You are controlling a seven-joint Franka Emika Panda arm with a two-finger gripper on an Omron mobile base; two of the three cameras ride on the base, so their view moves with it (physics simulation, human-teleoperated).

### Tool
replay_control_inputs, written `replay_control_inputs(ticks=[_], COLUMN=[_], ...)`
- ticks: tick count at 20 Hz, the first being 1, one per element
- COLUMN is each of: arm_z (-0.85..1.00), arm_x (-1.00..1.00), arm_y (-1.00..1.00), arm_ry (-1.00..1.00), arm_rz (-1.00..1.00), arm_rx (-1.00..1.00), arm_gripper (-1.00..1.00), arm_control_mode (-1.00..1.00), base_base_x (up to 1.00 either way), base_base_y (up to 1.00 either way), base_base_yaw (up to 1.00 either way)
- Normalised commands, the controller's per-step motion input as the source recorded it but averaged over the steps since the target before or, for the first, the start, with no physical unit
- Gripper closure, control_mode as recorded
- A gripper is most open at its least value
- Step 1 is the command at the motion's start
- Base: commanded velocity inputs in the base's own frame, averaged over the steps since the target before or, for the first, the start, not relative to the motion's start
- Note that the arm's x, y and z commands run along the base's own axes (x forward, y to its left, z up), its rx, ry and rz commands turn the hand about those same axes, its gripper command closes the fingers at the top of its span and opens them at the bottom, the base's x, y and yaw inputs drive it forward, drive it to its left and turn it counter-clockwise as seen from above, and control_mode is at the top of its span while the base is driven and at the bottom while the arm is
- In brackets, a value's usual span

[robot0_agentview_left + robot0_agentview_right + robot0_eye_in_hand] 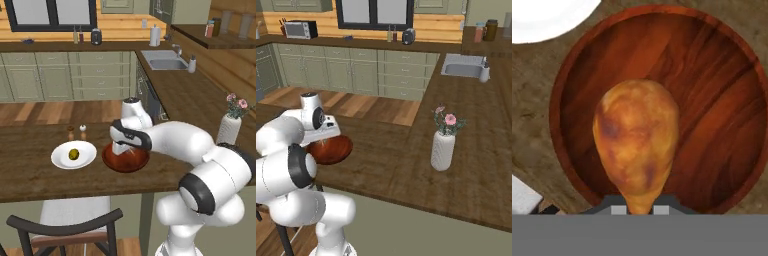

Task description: Pick the chicken drumstick and lemon from their plates and place them in the bowl. Then put the bowl in the fridge.

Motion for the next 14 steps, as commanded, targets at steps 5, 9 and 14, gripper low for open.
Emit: replay_control_inputs(ticks=[5,9,14], arm_z=[-0.44,-0.29,-0.26], arm_x=[0.72,0.10,0.11], arm_y=[-0.13,-0.04,0.00], arm_ry=[0.11,0.12,0.10], arm_rz=[0.13,0.05,0.04], arm_rx=[-0.01,0.00,0.00], arm_gripper=[1.00,1.00,-1.00], arm_control_mode=[-1.00,-1.00,-1.00], base_base_x=[0.00,0.00,0.00], base_base_y=[0.00,0.00,0.00], base_base_yaw=[0.00,0.00,0.00])
